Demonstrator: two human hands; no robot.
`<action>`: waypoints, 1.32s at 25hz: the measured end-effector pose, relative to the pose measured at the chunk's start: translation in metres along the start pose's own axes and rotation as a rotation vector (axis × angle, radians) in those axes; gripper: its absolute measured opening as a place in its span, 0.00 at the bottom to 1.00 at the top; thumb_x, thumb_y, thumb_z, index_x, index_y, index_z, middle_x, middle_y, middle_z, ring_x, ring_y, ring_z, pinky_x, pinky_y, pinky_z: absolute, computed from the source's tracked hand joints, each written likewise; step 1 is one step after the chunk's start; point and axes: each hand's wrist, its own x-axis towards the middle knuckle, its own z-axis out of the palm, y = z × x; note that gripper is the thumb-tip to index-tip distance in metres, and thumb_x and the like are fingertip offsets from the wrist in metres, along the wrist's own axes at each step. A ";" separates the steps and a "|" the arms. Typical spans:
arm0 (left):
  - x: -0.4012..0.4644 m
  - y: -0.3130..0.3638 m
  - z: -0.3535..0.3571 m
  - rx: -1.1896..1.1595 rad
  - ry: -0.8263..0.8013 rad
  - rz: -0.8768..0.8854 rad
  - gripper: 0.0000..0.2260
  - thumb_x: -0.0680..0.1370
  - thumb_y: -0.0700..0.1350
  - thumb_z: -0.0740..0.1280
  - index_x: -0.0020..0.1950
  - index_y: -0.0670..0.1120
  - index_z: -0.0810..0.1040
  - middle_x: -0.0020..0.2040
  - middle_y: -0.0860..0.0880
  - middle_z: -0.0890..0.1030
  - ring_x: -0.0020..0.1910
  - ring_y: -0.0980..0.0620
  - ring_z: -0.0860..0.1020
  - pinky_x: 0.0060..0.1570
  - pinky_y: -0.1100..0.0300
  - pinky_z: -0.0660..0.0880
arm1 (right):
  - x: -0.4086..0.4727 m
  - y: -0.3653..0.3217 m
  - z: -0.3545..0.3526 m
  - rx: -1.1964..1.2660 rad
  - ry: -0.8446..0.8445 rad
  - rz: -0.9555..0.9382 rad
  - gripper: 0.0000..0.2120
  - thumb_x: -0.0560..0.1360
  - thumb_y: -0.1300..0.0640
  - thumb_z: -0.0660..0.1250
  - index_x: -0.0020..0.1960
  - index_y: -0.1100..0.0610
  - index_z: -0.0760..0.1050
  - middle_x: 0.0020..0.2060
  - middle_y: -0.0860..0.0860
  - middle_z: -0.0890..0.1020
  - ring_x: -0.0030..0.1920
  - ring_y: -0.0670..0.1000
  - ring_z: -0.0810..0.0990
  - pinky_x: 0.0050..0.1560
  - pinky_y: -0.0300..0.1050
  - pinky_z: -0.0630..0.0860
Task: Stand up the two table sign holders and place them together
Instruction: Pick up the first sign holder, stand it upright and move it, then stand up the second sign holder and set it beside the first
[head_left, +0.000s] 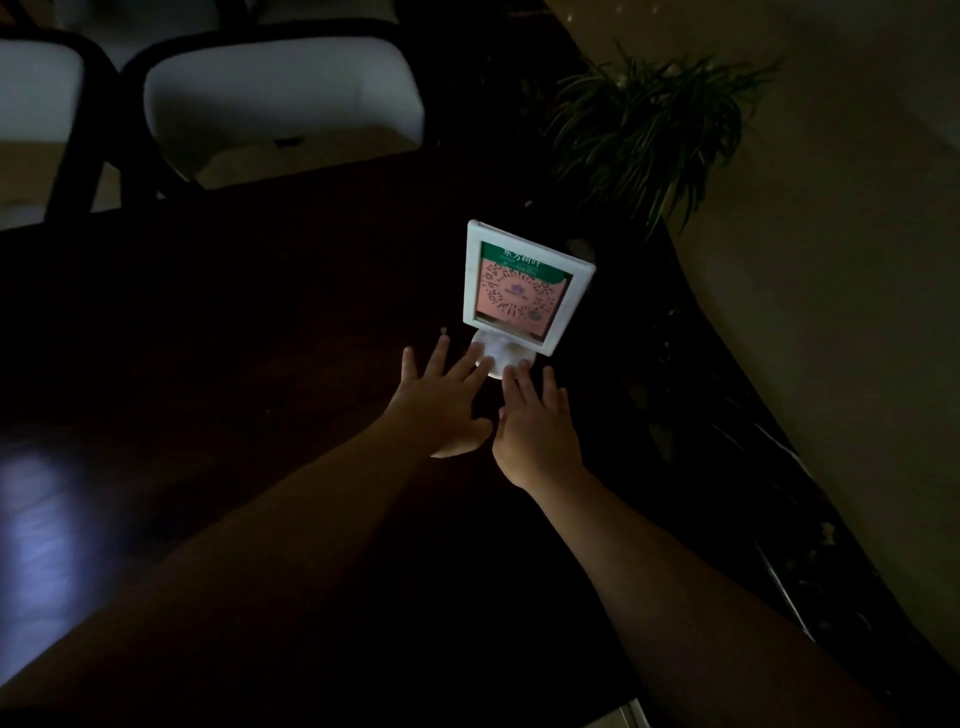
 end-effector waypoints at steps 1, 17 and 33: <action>0.004 0.003 -0.002 -0.003 -0.001 0.000 0.39 0.73 0.67 0.51 0.79 0.56 0.39 0.81 0.51 0.39 0.77 0.40 0.35 0.71 0.29 0.39 | 0.002 0.004 -0.002 -0.007 -0.006 0.005 0.29 0.83 0.53 0.52 0.81 0.56 0.47 0.81 0.53 0.48 0.79 0.61 0.40 0.76 0.59 0.44; -0.011 0.001 -0.005 -0.057 0.023 -0.047 0.39 0.76 0.65 0.56 0.79 0.56 0.39 0.82 0.51 0.42 0.78 0.43 0.38 0.72 0.33 0.43 | 0.008 0.025 -0.014 -0.041 -0.057 -0.055 0.35 0.81 0.41 0.56 0.81 0.54 0.47 0.81 0.55 0.48 0.79 0.60 0.46 0.76 0.58 0.52; -0.235 -0.091 0.040 -0.305 0.230 -0.403 0.37 0.74 0.73 0.45 0.78 0.59 0.38 0.80 0.54 0.39 0.77 0.47 0.35 0.71 0.36 0.43 | -0.076 -0.095 -0.025 -0.106 -0.130 -0.341 0.36 0.78 0.31 0.48 0.80 0.45 0.44 0.81 0.50 0.47 0.79 0.57 0.48 0.76 0.59 0.54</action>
